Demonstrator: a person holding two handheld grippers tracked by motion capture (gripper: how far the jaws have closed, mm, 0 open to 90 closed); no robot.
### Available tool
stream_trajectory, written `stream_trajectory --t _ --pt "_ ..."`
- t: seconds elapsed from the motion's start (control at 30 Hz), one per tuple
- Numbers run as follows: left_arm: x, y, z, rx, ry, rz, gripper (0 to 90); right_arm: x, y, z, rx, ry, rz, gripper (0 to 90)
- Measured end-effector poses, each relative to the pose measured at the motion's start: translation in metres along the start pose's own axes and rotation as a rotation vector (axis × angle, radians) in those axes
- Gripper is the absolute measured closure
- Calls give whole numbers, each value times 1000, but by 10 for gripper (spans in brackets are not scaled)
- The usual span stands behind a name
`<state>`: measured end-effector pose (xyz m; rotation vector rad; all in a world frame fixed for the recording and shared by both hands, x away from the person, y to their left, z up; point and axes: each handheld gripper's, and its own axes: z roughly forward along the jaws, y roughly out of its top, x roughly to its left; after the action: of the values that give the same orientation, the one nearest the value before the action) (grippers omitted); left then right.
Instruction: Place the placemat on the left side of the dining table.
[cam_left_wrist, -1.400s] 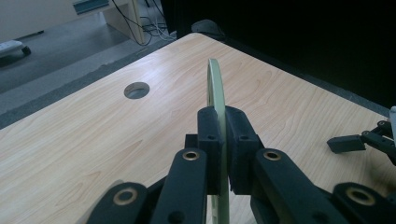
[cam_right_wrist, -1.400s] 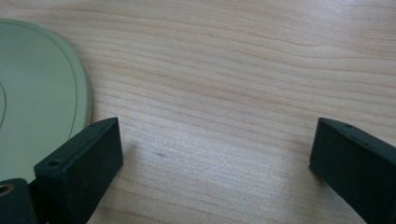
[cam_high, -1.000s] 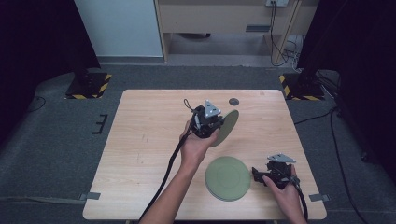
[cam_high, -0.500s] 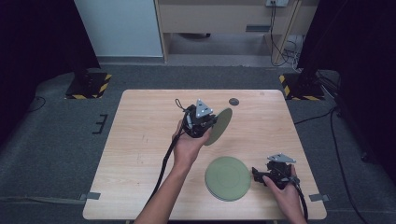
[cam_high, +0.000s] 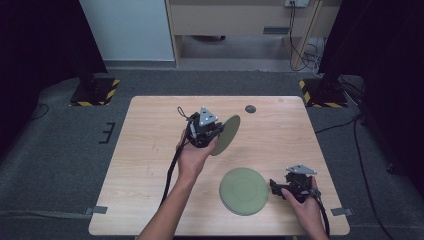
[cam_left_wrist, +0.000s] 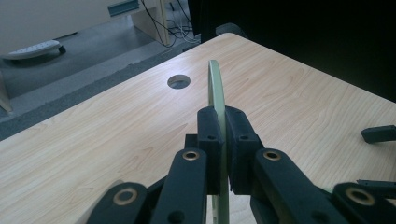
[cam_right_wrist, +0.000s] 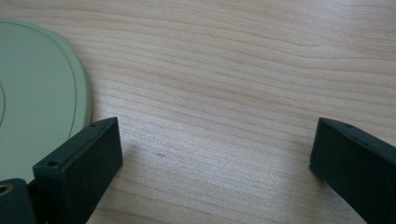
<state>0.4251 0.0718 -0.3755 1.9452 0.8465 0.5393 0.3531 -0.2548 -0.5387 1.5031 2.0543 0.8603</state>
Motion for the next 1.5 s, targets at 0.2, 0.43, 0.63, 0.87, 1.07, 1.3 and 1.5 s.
stream_trajectory --t 0.2,0.43,0.63,0.87,1.07,1.3,1.5 --pt "5 -1 -5 -4 9 -1 858 0 0 0 0 -1 0 27" --pt "13 -5 -12 -4 24 -14 858 0 0 0 0 -1 0 27" --pt "21 -8 -19 -2 40 -19 858 0 0 0 0 -2 -1 26" --pt "28 -12 -24 -3 56 -32 858 0 0 0 -1 -3 2 25" --pt "32 -14 -27 0 63 -36 858 0 0 0 -1 -3 1 25" --pt "36 -15 -30 -1 72 -36 858 0 0 0 -1 -3 2 25" --pt "40 -16 -33 3 82 -40 858 1 0 0 -1 -3 2 25"
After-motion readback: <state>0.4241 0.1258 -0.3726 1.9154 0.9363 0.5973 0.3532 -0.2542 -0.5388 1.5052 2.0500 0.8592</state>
